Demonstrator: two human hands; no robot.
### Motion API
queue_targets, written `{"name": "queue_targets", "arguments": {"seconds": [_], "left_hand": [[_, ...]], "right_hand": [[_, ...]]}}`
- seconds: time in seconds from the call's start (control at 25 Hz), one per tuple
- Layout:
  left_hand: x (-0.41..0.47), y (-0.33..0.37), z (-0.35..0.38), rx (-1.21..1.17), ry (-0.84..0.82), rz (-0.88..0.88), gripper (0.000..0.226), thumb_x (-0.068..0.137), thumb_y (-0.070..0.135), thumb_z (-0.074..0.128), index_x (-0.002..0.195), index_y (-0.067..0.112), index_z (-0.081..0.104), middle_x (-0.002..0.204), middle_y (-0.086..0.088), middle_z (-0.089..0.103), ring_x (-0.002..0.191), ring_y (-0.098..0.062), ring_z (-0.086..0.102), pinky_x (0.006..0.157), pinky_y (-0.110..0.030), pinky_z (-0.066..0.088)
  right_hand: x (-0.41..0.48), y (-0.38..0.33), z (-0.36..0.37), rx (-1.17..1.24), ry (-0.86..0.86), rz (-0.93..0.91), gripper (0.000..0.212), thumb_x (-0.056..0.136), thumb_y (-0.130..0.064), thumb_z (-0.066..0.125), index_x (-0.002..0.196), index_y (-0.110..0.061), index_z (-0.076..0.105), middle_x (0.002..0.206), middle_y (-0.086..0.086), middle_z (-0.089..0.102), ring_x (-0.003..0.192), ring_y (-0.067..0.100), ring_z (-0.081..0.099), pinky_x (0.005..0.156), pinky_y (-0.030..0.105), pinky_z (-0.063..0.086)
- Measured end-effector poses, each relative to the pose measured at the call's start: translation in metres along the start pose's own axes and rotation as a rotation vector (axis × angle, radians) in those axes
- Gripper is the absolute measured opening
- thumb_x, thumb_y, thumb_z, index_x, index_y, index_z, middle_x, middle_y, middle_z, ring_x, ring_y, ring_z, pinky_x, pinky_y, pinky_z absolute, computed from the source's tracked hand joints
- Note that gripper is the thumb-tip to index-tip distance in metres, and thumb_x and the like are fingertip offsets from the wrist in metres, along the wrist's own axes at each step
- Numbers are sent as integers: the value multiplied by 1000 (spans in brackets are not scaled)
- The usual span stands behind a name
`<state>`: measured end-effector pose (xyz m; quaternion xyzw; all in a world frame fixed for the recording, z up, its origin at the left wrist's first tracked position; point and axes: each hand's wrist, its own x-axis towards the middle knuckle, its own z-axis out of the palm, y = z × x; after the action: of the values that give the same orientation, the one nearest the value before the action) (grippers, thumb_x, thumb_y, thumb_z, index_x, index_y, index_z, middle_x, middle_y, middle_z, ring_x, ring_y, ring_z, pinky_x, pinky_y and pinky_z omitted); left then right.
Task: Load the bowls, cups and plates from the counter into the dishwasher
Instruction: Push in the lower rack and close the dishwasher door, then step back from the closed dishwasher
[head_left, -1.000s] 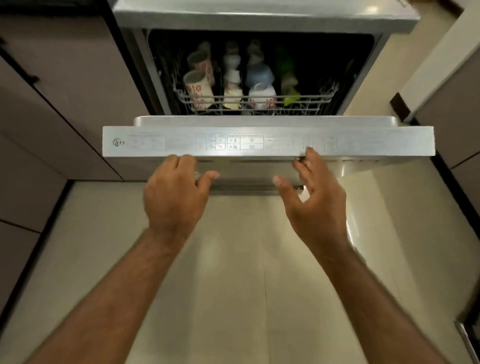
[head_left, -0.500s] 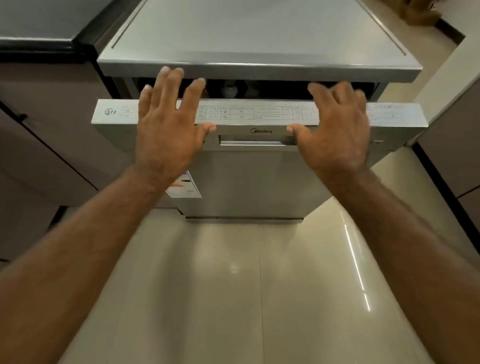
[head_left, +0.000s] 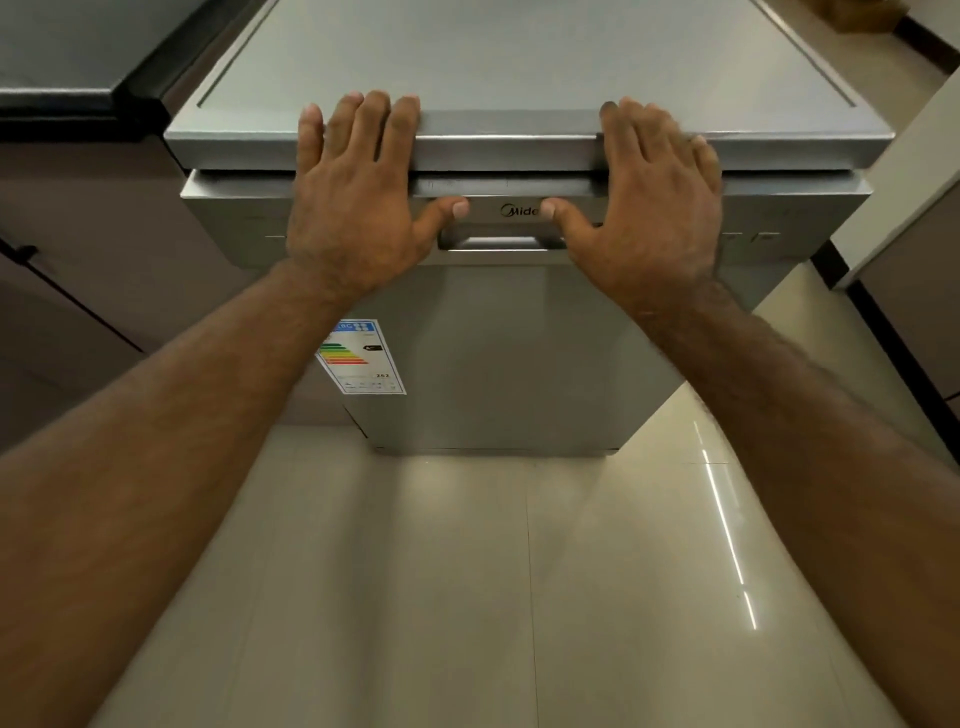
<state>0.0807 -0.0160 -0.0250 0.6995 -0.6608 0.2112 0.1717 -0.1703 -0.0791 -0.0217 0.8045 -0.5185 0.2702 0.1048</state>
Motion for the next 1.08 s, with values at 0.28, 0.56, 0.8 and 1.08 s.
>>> {"name": "queue_targets", "arguments": {"seconds": [0.28,0.56,0.8,1.08], "left_hand": [[2,15,11,45,81,-112,86,91,76,36,152,16,36,154,-11,40,147,-34,32,125,-57,11],[6,18,12,46,87,-138,80,91,75,39,146,18,43,150,-9,45,144,-32,36,124,-57,14],[8,18,16,39,111,-160,78,92,77,37,140,18,47,145,-7,48,141,-30,39,123,-56,15],[7,16,13,40,90,-143,78,94,78,38,143,17,45,147,-9,47,141,-31,40,123,-58,16]], "right_hand": [[0,-6,17,-18,123,48,80,90,-66,49,152,-17,35,153,6,39,145,26,32,122,52,18],[1,-12,21,-6,178,96,77,90,-62,54,150,-16,39,150,6,43,143,27,35,122,52,18],[6,-17,23,-43,183,137,77,89,-61,58,151,-19,38,146,6,45,141,28,36,121,53,19],[9,-22,18,-46,142,145,75,89,-56,64,150,-22,37,146,6,45,141,28,36,120,55,20]]}}
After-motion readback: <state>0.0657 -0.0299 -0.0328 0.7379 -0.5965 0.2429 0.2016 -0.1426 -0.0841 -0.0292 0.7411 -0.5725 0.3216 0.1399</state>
